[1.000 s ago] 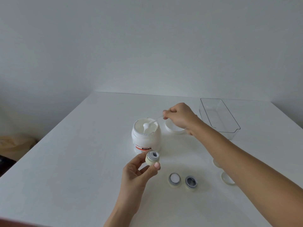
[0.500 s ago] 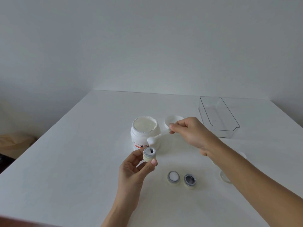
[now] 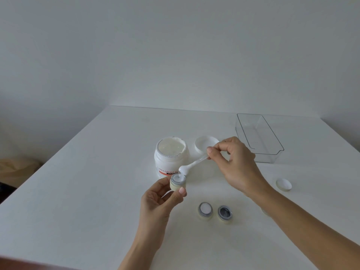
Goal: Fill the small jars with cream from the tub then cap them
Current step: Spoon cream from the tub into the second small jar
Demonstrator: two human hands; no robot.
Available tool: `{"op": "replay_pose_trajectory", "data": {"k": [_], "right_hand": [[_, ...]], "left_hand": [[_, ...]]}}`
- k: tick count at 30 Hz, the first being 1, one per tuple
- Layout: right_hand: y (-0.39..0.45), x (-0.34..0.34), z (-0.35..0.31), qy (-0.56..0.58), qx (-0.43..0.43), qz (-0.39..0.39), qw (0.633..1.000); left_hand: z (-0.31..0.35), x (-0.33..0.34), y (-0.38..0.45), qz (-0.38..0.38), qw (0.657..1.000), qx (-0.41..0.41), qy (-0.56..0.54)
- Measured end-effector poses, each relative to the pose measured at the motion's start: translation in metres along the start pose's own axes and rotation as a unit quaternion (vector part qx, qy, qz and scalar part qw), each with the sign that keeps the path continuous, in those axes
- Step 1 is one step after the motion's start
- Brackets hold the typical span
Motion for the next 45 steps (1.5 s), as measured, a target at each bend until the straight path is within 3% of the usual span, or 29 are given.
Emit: {"op": "replay_pose_trajectory", "data": {"k": [4,8,15,22,27,31,35,41,45], "right_hand": [[-0.016,-0.008,-0.013,-0.009,-0.098,0.122,0.988],[-0.032,-0.013,-0.023,-0.074,-0.21,0.231,0.947],[-0.056,-0.009,-0.019,-0.16,-0.354,0.293,0.874],[-0.064,-0.021,-0.008,-0.142,-0.35,0.308,0.873],[-0.045,-0.037,-0.001,-0.081,-0.234,0.325,0.913],[-0.014,-0.036,-0.014,-0.068,-0.168,0.28,0.943],[0.028,-0.012,-0.038,-0.13,-0.15,0.186,0.962],[0.067,0.043,-0.071,-0.263,-0.196,0.034,0.944],[0.072,0.06,-0.069,-0.264,-0.182,-0.042,0.946]], "left_hand": [[-0.001,0.001,-0.001,-0.004,1.0,-0.008,-0.009],[-0.001,0.001,-0.001,-0.006,1.0,-0.013,-0.014],[-0.001,0.002,-0.001,-0.003,1.0,-0.018,-0.024],[0.0,0.003,-0.002,0.001,0.999,-0.021,-0.026],[0.001,0.003,-0.002,0.004,0.999,-0.016,-0.029],[0.001,0.004,-0.002,-0.009,1.0,-0.009,-0.027],[0.001,0.006,-0.002,-0.016,0.999,-0.006,-0.034],[0.001,0.009,-0.003,-0.029,0.999,-0.018,-0.024],[0.002,0.011,-0.003,-0.033,0.999,-0.018,-0.015]]}}
Point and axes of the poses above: each hand's wrist, its own y-axis towards the middle knuckle, its own x-axis out of the palm, z = x × y, the point moved 7 cm from there along y, towards the middle knuckle, and after that the axes turned 14 degrees about -y, right-handed, at the moved point
